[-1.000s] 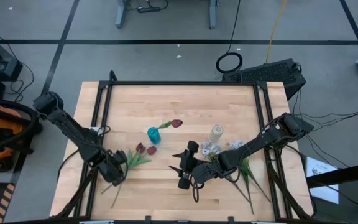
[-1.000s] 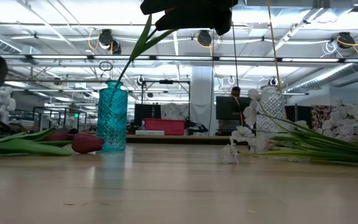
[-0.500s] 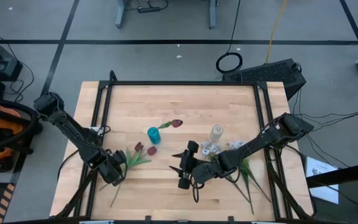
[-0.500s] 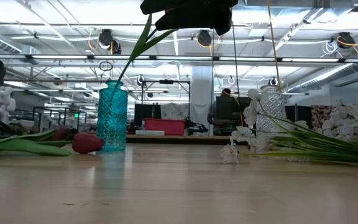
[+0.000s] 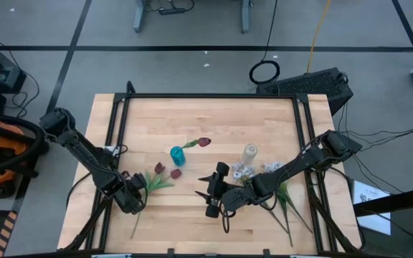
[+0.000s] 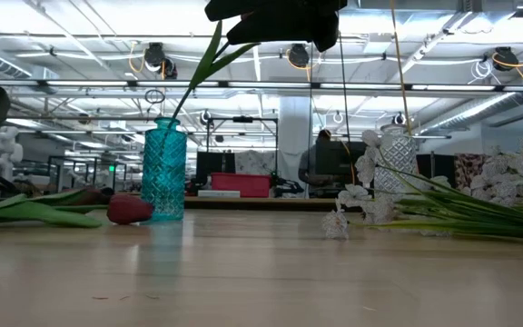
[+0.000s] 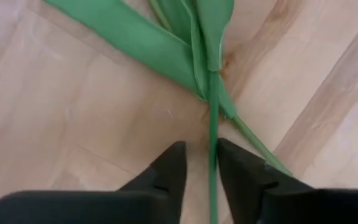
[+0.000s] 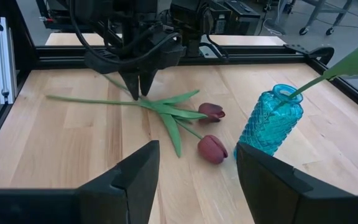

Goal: Sort flowers into vase by color
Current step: Put the right red tulip into the blue vase

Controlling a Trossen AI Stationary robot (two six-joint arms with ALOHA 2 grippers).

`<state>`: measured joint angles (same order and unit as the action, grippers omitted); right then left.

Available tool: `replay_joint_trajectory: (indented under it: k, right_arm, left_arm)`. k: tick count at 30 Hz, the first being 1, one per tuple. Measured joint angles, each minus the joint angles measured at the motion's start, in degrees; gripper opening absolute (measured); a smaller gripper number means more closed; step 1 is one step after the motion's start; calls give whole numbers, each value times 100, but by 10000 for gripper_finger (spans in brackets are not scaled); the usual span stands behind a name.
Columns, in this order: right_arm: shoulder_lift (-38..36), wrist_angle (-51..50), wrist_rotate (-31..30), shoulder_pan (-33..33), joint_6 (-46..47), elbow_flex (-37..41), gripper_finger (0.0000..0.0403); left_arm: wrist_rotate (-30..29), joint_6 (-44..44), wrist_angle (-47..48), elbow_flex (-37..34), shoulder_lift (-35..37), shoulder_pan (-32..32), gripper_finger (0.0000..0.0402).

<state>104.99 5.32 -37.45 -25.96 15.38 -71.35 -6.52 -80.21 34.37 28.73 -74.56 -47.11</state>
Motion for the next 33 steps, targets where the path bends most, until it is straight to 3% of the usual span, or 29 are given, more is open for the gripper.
replay_joint_trajectory:
  k: [6,17,27,33]
  right_arm:
    - [-1,0,0,2,8,0,203]
    - [-2,0,0,0,44,0,203]
    - [-2,-1,1,0,68,0,203]
    - [-4,-126,130,0,131,0,203]
  left_arm:
    - [-48,126,-59,119,-20,7,11]
    - [-77,177,-75,318,51,17,13]
    - [-219,866,115,749,254,15,13]
    - [-747,1406,106,1037,361,11,13]
